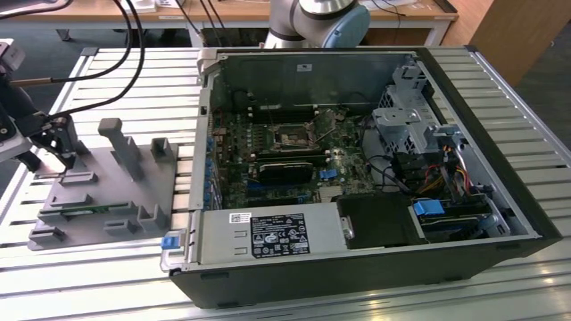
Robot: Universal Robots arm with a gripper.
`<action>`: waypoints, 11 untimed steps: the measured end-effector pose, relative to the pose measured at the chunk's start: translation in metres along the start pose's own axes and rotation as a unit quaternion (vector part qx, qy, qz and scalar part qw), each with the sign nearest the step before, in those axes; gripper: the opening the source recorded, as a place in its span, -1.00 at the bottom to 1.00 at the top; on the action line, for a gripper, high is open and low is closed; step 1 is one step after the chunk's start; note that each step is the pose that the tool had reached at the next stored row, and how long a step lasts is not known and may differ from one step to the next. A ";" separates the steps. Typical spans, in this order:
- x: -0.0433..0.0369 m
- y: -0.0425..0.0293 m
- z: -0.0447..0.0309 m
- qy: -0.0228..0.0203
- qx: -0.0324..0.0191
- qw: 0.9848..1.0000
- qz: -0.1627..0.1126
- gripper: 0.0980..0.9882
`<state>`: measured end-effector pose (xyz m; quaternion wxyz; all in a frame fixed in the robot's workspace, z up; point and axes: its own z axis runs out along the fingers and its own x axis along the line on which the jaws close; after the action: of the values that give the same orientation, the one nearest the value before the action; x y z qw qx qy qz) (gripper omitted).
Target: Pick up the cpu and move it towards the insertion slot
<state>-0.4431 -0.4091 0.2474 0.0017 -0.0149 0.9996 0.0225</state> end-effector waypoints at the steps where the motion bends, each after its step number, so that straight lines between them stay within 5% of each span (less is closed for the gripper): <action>1: 0.0000 0.0000 -0.0001 0.000 0.000 1.000 0.000 0.00; 11: 0.0000 0.0002 -0.0034 0.000 0.000 1.000 0.000 0.00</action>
<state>-0.4431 -0.4091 0.2509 0.0017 -0.0149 0.9996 0.0225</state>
